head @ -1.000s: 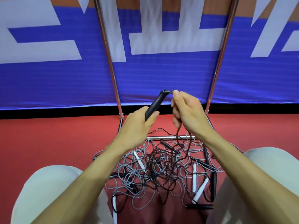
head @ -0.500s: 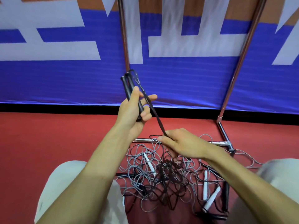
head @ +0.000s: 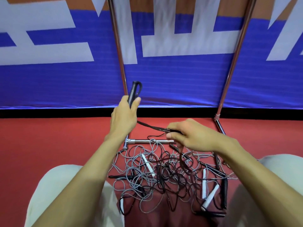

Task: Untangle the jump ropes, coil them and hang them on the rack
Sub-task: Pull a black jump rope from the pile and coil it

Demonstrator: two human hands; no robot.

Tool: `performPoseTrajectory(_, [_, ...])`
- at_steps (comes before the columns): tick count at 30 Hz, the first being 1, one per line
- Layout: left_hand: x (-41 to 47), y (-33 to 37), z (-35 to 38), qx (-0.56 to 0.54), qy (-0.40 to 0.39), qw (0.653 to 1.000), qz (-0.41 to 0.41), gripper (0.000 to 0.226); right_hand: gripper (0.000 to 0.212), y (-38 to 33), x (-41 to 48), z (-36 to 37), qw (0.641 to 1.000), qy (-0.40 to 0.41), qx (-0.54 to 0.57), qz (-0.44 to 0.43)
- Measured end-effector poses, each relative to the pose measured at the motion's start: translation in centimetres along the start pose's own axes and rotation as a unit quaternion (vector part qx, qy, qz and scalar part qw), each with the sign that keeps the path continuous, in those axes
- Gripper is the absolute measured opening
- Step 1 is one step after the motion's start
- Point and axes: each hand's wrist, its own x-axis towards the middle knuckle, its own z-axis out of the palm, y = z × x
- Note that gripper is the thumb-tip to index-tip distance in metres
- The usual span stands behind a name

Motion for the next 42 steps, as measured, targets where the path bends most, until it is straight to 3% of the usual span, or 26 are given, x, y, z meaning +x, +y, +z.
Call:
performPoseTrajectory(3, [-0.4,-0.2,1.1,0.127,-0.098,0.987,0.022,0.045,0.021,0.9,-0.3,-0.8,0.992,0.109,-0.053,-0.040])
performPoseTrajectory(8, [-2.1,1.8,2.0,0.147,-0.253,0.954,0.066,0.065,0.019,2.4,-0.7,-1.8,0.964,0.257,-0.045,0.057])
performPoseTrajectory(10, [-3.0,2.6,2.2,0.141,-0.292,0.941,0.096,0.070,0.017,2.4,-0.7,-2.2,0.954,0.283,-0.027,0.091])
performPoseTrajectory(14, [-4.6,3.6,1.5,0.112,-0.341,0.921,0.151,0.069,0.035,2.6,-0.6,-3.0,0.942,0.303,0.023,0.145])
performPoseTrajectory(18, [-5.8,3.9,0.9,0.034,-0.363,0.913,0.182,0.042,0.043,2.8,-0.5,-2.9,0.935,0.288,0.105,0.176])
performPoseTrajectory(23, [-5.3,4.4,0.3,-0.068,-0.303,0.933,0.182,0.030,0.027,3.8,0.4,-1.8,0.946,0.222,0.187,0.146])
performPoseTrajectory(25, [-4.4,4.1,0.0,-0.130,-0.246,0.953,0.120,0.025,0.025,3.5,0.7,-1.5,0.946,0.204,0.212,0.133])
performPoseTrajectory(27, [-3.5,3.8,-0.3,-0.194,-0.193,0.961,0.029,0.027,0.032,2.8,0.8,-1.0,0.962,0.170,0.180,0.112])
performPoseTrajectory(29, [-2.7,3.4,-0.5,-0.213,-0.154,0.965,-0.005,0.029,0.038,1.9,0.6,-0.2,0.987,0.099,0.086,0.091])
performPoseTrajectory(31, [-2.1,3.3,-1.0,-0.205,-0.128,0.970,-0.008,0.030,0.042,1.2,0.4,0.5,0.996,0.029,0.014,0.077])
performPoseTrajectory(36, [-1.6,2.6,-0.9,-0.003,-0.121,0.993,-0.007,0.016,0.033,0.6,-0.3,0.6,0.997,-0.034,-0.053,0.034])
performPoseTrajectory(39, [-1.8,2.6,-0.4,0.030,-0.109,0.993,-0.018,0.027,0.021,0.4,-0.8,0.2,0.996,-0.019,-0.092,-0.006])
performPoseTrajectory(42, [-1.9,2.4,0.5,0.017,-0.124,0.991,-0.039,0.027,0.018,0.5,-0.9,-0.3,0.991,0.073,-0.100,-0.058])
